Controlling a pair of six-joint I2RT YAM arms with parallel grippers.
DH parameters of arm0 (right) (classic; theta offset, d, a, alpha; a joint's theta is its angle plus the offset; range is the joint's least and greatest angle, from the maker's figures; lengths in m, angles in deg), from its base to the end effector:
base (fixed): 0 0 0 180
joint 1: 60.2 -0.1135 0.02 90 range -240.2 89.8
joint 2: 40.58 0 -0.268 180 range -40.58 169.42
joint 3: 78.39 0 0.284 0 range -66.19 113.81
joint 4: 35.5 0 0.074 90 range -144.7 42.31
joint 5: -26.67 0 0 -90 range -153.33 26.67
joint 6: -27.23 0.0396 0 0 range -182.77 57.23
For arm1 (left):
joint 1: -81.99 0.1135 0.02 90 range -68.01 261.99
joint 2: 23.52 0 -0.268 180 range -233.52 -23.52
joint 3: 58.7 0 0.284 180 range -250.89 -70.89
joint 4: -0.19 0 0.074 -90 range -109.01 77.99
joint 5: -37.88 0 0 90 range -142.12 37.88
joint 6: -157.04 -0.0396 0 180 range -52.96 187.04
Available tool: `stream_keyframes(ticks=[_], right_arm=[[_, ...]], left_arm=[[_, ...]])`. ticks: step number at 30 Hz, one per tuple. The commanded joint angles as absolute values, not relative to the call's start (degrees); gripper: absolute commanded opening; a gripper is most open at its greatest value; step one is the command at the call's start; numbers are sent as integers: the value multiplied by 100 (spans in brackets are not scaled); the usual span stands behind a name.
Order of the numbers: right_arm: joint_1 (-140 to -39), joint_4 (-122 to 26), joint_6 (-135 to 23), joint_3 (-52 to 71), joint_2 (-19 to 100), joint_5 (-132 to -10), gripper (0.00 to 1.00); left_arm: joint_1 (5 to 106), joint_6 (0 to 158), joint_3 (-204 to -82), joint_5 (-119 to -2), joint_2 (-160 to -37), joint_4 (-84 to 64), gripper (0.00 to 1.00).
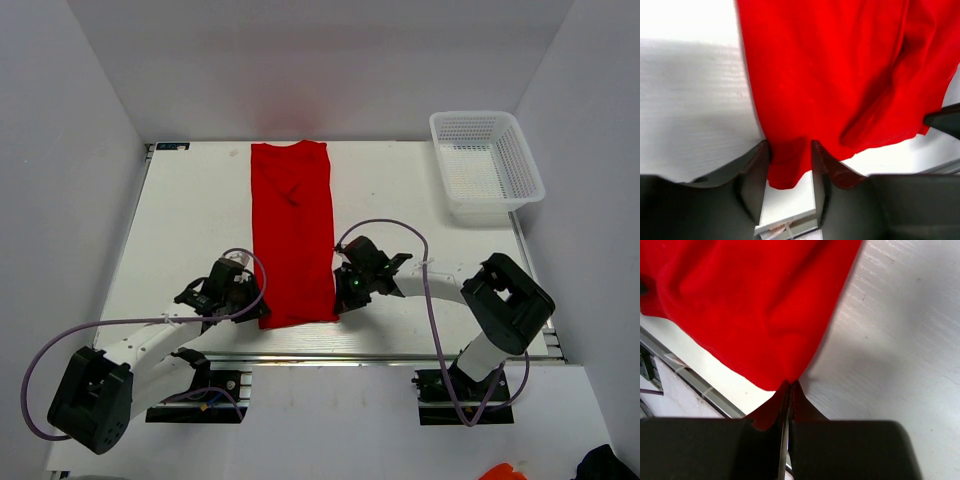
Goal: Fold and stack the t-shirts
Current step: Grab the bottom of the folded rectangular tshirt with both arms
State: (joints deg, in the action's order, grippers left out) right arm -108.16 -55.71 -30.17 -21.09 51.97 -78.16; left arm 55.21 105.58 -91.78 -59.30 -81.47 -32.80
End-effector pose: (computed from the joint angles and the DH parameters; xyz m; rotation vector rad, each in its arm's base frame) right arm 0.2118 0.2500 0.1248 -0.4740 2.6890 0.8193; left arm 0.1725 -0.0926 0.1253 -0.2264 2.6715 -0.5583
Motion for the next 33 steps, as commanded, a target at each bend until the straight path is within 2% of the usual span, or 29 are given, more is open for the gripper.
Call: stream_keyframes(ticks=[1, 3, 5, 9, 10, 13, 15, 16, 17, 20, 21, 23, 26, 27, 30, 33], right_arm=[[-10819, -5675, -3069, -2154, 4916, -7774, 0], [-10792, -5675, -3069, -2154, 4872, -7774, 0], [-10810, -5736, -3069, -2145, 4845, -7730, 0], [-10810, -5754, -3086, -2101, 4854, -7756, 0], [-10801, -5763, -3078, -2093, 4863, -7757, 0], [-10810, -5771, -3095, -2092, 4854, -7774, 0], [-10810, -5763, -3104, -2092, 4845, -7800, 0], [-10810, -5780, -3104, -2092, 4828, -7800, 0], [-10810, -5789, -3104, -2075, 4828, -7809, 0], [-10810, -5833, -3157, -2084, 4793, -7792, 0], [-10801, -5824, -3157, -2075, 4793, -7792, 0], [-10810, -5833, -3174, -2075, 4775, -7792, 0], [-10801, -5780, -3183, -2110, 4775, -7800, 0], [-10810, -5763, -3174, -2110, 4784, -7800, 0], [-10810, -5745, -3236, -2119, 4766, -7853, 0], [-10801, -5693, -3297, -2084, 4784, -7888, 0]], left_arm=[[5448, 10509, -8821, -6021, -8258, -4179, 44], [5396, 10509, -8821, -6021, -8258, -4180, 37], [5344, 10562, -8821, -6125, -8328, -4242, 35], [5290, 10702, -8873, -6196, -8328, -4513, 53], [5238, 10703, -8926, -6196, -8276, -4601, 69], [5185, 10852, -8996, -6117, -8275, -4803, 75], [5185, 10975, -9101, -6047, -8328, -4927, 75], [5124, 10975, -9102, -6047, -8328, -4997, 73], [5123, 11036, -9102, -6047, -8380, -4997, 65], [5010, 11037, -9224, -5985, -8547, -5120, 58], [5009, 11037, -9225, -5933, -8548, -5173, 48], [4947, 11089, -9339, -5862, -8627, -5173, 40], [4895, 11089, -9497, -5547, -8627, -5173, 34], [4895, 11142, -9584, -5424, -8679, -5269, 25], [4895, 11142, -9857, -5072, -8680, -5402, 23], [4895, 11142, -9911, -4878, -8732, -5463, 40]])
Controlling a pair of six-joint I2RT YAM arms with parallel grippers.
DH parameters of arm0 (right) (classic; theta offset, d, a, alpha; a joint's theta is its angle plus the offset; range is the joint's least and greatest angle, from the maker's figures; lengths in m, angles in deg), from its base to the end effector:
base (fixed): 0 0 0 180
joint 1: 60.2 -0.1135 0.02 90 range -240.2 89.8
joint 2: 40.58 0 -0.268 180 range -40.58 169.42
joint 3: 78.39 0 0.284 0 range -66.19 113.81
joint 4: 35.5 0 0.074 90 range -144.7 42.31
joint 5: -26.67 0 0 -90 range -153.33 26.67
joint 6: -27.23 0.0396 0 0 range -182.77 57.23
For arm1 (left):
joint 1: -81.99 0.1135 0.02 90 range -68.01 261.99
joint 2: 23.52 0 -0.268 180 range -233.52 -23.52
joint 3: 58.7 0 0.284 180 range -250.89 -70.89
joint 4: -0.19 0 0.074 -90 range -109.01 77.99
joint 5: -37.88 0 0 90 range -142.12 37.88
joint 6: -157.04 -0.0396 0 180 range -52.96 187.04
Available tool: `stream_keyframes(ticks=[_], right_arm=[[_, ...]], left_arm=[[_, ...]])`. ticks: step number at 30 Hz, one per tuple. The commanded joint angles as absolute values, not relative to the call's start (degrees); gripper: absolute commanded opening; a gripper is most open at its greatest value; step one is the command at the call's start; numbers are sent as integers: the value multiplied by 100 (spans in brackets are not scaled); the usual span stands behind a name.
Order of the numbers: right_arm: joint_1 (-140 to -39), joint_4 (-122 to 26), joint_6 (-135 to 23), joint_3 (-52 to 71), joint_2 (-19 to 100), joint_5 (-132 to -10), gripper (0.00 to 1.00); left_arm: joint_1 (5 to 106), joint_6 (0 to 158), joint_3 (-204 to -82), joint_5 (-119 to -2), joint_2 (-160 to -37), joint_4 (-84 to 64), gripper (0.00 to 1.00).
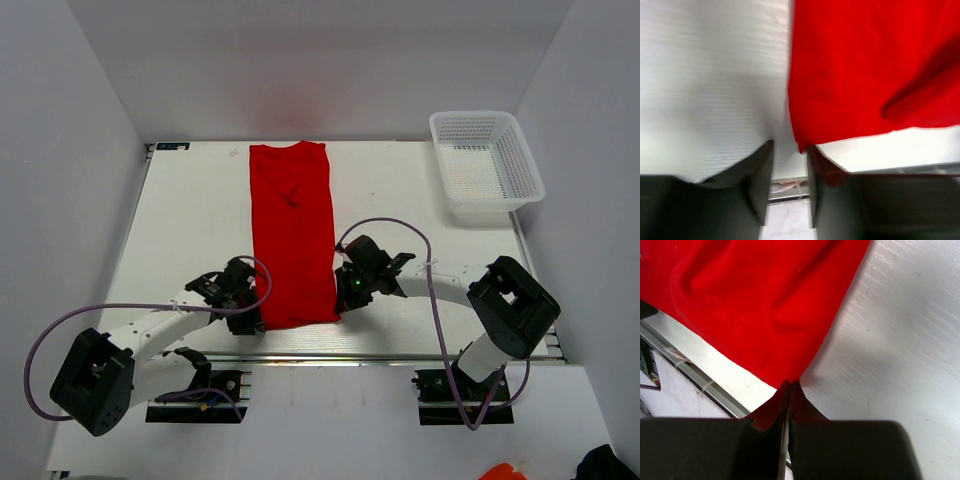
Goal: Fold and stack the t-shirts
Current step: Grab the bottom of the folded rectangular tshirt with both arms
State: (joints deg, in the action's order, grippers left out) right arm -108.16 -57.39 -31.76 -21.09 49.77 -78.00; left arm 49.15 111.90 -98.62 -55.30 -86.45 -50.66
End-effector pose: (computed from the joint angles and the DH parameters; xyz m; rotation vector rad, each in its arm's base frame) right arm 0.2097 0.2475 0.1347 -0.5088 2.6665 0.8143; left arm 0.1593 -0.1054 0.1321 -0.2962 2.9243 -0.3250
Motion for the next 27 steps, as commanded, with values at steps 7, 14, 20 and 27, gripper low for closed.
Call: stream_keyframes(ticks=[7, 14, 20, 27], right_arm=[[-10810, -5736, -3350, -2049, 4801, -7906, 0], [-10810, -5684, -3315, -2040, 4828, -7941, 0], [-10810, -5640, -3394, -1935, 4767, -7915, 0], [-10766, -5972, -3447, -1181, 4810, -7170, 0]], left_arm=[[4895, 10896, -9797, -5361, -8838, -4770, 53], [4842, 10607, -9848, -5423, -8899, -4365, 15], [4842, 10457, -10130, -5493, -8725, -4417, 0], [4842, 10536, -10674, -4993, -8538, -4417, 0]])
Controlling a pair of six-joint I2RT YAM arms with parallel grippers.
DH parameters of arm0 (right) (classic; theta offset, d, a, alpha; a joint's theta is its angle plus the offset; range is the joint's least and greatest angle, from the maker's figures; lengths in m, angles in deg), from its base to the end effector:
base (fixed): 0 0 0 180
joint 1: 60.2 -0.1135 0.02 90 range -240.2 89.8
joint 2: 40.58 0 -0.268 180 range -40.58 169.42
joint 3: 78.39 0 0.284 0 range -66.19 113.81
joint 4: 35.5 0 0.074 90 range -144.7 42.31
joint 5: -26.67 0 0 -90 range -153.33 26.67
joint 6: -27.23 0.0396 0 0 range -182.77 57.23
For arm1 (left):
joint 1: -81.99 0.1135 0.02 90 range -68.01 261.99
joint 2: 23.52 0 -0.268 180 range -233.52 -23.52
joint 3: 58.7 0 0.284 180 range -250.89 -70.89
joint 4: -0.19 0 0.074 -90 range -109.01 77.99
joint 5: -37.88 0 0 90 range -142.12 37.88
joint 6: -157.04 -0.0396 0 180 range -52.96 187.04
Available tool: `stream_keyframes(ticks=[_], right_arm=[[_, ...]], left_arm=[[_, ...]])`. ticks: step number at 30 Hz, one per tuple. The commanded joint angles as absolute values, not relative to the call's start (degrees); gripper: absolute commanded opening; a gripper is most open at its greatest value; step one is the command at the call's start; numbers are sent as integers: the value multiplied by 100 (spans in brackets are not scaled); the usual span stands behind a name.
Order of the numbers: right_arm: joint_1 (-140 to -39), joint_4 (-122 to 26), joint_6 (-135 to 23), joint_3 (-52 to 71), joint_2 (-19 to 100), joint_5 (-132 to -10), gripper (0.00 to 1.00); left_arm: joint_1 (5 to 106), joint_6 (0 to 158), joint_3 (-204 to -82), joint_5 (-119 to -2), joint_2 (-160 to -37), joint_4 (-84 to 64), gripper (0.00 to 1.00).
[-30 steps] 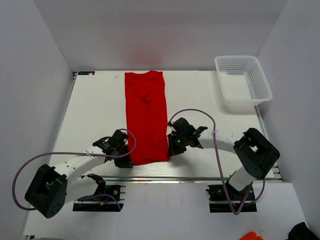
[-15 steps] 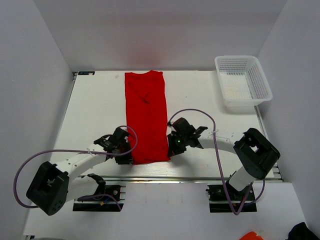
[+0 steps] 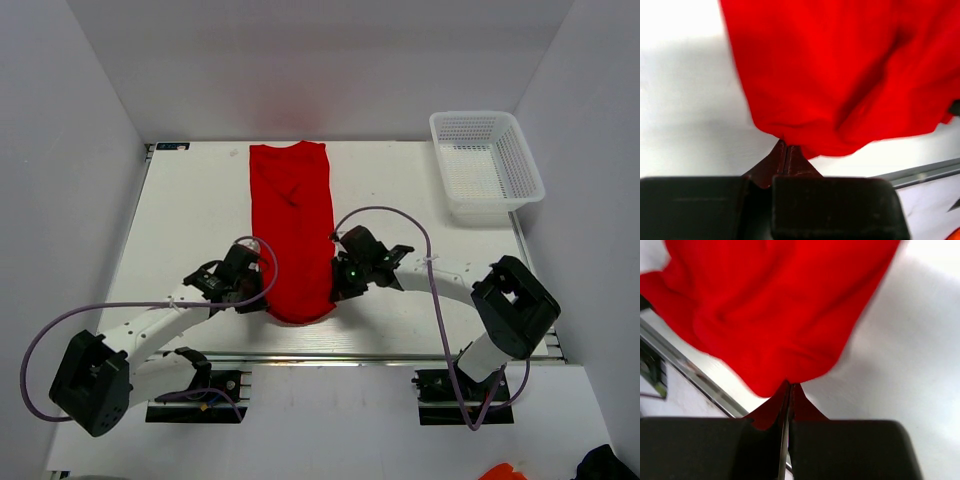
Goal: Fold and stack the t-shirts
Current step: Grab the bottom of the folded rectangular tshirt with both arms, then fold the folded rectangular tshirt in 1/3 of the way
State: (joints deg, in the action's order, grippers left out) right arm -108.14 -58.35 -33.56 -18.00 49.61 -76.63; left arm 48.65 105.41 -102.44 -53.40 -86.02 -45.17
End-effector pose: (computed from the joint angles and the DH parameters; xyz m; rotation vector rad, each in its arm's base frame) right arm 0.2181 0.2553 0.1509 -0.5360 2.6062 0.8026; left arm 0.1789 -0.1188 0.1577 -0.1141 2.7589 -0.3966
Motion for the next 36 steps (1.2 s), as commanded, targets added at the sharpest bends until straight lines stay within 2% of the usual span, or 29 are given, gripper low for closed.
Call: stream_keyframes(ticks=[1, 9, 17, 36], right_arm=[[-10775, -6052, -3421, -1074, 4897, -7081, 0], [-10336, -6781, -3666, 613, 5740, -6448, 0], [-9791, -7414, -4097, 2510, 6760, -6517, 0], [-8991, -7538, -4914, 4692, 8316, -7325, 0]], left_arm=[[4894, 10536, -10753, -4992, -8600, -4417, 0], [5123, 10536, -12036, -4009, -9688, -4409, 0], [5606, 10175, -13566, -3507, -10717, -4532, 0], [6371, 9367, -15500, -3621, -12582, -4039, 0]])
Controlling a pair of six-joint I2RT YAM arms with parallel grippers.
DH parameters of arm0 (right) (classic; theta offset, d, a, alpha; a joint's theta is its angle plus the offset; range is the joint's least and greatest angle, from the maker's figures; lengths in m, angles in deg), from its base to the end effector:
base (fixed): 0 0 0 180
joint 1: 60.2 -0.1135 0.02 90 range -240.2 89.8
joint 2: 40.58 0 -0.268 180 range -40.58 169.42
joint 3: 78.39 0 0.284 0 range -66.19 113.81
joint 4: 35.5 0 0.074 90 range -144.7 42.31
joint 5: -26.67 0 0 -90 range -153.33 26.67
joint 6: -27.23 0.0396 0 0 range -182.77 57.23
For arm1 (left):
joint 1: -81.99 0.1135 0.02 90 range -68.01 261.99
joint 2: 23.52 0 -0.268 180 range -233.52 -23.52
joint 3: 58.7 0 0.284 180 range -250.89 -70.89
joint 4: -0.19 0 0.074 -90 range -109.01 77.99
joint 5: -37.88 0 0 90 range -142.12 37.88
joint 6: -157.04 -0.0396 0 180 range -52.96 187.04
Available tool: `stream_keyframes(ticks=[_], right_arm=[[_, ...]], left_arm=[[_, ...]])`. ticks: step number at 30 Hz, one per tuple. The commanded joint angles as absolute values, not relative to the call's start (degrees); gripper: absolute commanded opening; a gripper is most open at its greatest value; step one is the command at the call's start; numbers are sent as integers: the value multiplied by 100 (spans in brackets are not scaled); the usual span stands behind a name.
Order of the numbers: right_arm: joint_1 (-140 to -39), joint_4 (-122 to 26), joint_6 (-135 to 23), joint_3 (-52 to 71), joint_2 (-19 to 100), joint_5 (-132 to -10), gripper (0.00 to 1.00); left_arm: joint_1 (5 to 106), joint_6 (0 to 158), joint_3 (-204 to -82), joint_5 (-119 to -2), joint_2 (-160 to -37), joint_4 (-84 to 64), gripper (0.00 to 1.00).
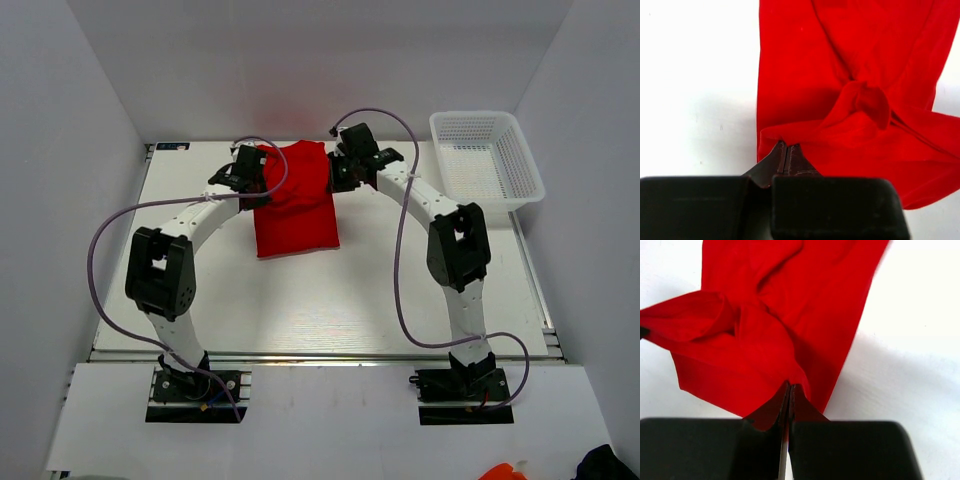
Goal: Fold and stack the t-shirts
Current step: Fold the folded rectangular tshirt in 1/3 of the way
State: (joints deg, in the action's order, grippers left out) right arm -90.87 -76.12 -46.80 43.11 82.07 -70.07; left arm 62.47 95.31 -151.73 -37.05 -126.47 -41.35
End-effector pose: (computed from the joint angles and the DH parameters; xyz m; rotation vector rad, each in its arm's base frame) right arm 0.4561 0.2759 0.2580 -0.3631 2.3291 0.5450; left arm 0.4085 -0.1339 0.2380 -0.2968 2.4093 -0.0501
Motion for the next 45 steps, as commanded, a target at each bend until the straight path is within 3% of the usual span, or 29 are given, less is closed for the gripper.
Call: stream_keyframes(ticks=[1, 10, 11, 12, 13, 14, 15, 19, 22, 28, 33, 35, 45], right_arm=[[-8982, -7538, -4958, 4797, 8421, -7361, 0], [-8710, -7038, -5099, 5229, 9064, -7853, 0], [-8683, -6959, -5108, 5238, 9081, -7871, 4], [-8613, -6801, -5125, 5238, 9134, -7932, 28], [-8604, -6634, -5213, 5290, 9169, -8159, 39], [-8578, -6589, -5240, 5343, 9204, -8213, 53], [-8525, -6563, -5266, 5508, 9231, -8283, 90], [-8489, -6668, -5564, 5687, 8917, -8328, 90], [-8542, -6563, -5661, 4802, 8408, -8459, 90], [-8840, -6352, -6020, 3096, 7562, -9583, 90], [-9262, -6413, -6224, 3312, 7822, -9646, 90], [-9376, -6326, -6110, 3540, 8139, -9698, 90], [-9439, -5359, -5504, 3577, 8765, -9734, 90]], left_arm=[[6371, 9367, -15500, -3699, -12730, -3987, 0], [6600, 9332, -15983, -3700, -13372, -3978, 0], [6600, 9332, -16167, -3761, -13460, -3978, 5], [6661, 9332, -16290, -3762, -13652, -3978, 22], [6661, 9332, -16570, -3884, -13759, -4047, 45], [6722, 9332, -16712, -3937, -13838, -4153, 85], [6723, 9332, -16844, -3990, -13908, -4206, 99], [6776, 9332, -17118, -4218, -13858, -4206, 99], [6776, 9332, -16583, -4499, -13348, -3935, 99], [6715, 9472, -14609, -4790, -12024, -3856, 99], [6661, 9402, -12850, -5588, -10939, -2521, 99], [6661, 9236, -12497, -6394, -10877, -1888, 99], [6661, 9068, -12232, -7786, -11711, -366, 99]])
